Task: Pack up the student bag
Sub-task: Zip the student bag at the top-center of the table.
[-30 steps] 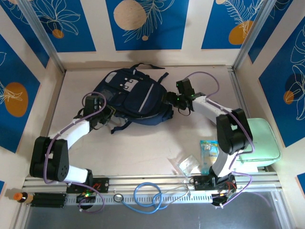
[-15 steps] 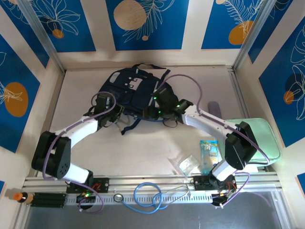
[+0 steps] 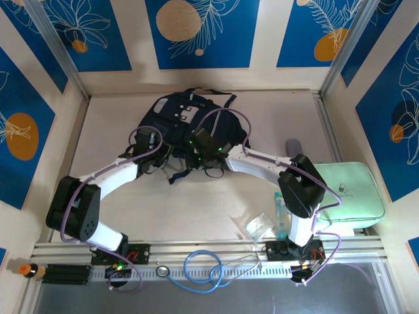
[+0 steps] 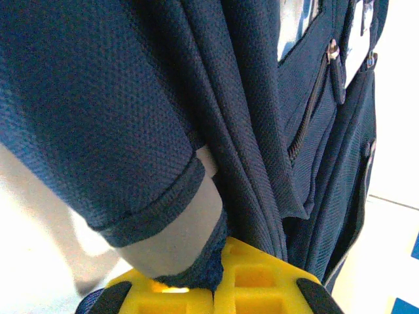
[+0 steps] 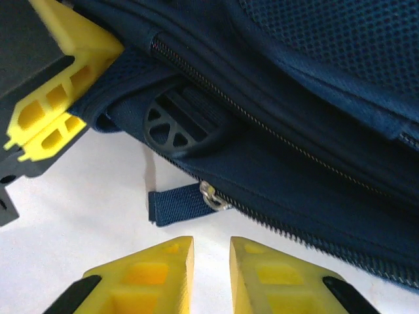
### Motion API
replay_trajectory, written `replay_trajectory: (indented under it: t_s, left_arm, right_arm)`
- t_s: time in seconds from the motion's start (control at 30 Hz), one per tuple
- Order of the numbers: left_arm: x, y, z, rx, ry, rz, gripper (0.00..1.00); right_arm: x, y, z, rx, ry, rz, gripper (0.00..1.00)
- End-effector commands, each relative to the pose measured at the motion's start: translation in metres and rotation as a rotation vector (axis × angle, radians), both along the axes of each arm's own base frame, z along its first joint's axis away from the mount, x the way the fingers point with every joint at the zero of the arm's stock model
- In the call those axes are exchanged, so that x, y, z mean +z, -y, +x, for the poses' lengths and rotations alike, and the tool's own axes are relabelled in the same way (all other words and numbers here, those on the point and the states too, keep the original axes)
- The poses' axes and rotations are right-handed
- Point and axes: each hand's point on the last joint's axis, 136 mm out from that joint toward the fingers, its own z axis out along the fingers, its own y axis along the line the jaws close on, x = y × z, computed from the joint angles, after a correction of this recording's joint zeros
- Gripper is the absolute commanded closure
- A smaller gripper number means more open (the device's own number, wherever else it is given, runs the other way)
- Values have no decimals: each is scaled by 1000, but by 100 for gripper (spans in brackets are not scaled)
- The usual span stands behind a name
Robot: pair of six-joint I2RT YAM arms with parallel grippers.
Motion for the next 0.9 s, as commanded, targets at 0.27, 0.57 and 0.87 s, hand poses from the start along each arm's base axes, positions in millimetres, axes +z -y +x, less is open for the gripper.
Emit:
replay_trajectory:
  t_s: [0.27, 0.57, 0.87]
  left_arm:
    - [43, 29, 10, -83, 110, -104, 100]
    - [42, 28, 7, -81, 108, -103, 100]
    - [43, 29, 8, -81, 111, -107, 100]
  right_arm:
    - [-14, 3, 38, -110, 91, -148, 74]
    - [-19, 9, 50, -138, 137, -231, 63]
    - [-29, 25, 61, -223, 171, -354, 74]
